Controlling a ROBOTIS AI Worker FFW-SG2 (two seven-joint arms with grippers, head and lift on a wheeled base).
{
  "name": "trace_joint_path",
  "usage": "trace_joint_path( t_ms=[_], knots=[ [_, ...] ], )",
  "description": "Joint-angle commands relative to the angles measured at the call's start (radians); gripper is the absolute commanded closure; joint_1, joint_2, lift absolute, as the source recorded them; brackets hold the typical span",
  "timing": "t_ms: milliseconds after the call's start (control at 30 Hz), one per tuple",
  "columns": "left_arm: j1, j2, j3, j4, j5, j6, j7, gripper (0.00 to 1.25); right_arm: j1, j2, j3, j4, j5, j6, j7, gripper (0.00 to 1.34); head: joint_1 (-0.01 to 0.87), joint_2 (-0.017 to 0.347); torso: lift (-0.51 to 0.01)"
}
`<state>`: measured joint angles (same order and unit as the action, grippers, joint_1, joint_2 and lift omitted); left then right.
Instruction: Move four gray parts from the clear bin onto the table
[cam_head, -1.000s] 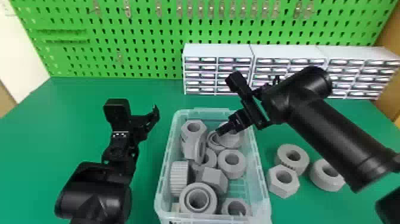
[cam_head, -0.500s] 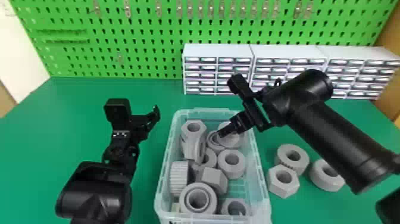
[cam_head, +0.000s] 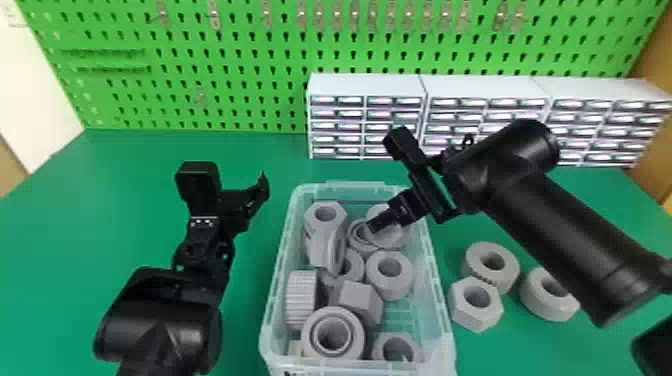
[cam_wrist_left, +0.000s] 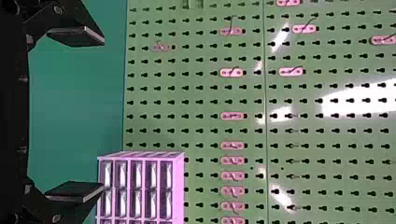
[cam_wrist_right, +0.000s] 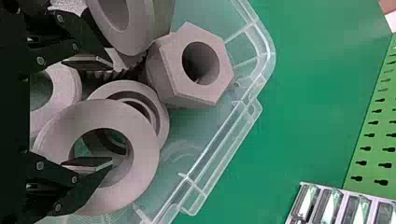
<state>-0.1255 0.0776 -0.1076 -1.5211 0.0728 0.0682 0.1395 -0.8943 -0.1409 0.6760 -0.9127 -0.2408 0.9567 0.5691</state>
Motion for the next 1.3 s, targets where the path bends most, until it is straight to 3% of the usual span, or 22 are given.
trace_joint_path(
  t_ms=[0,1267],
  knots=[
    [-0.003,0.002,-0.004,0.002,0.002,-0.001,0.0,0.18,0.0,0.0,0.007,0.005,-0.002,-0.003,0.0,0.53,0.693,0.072,-0.052],
    [-0.013,0.007,-0.007,0.009,0.012,-0.011,0.0,0.18,0.006,0.003,0.056,0.058,-0.043,-0.033,-0.005,0.54,0.693,0.072,-0.052]
  ],
)
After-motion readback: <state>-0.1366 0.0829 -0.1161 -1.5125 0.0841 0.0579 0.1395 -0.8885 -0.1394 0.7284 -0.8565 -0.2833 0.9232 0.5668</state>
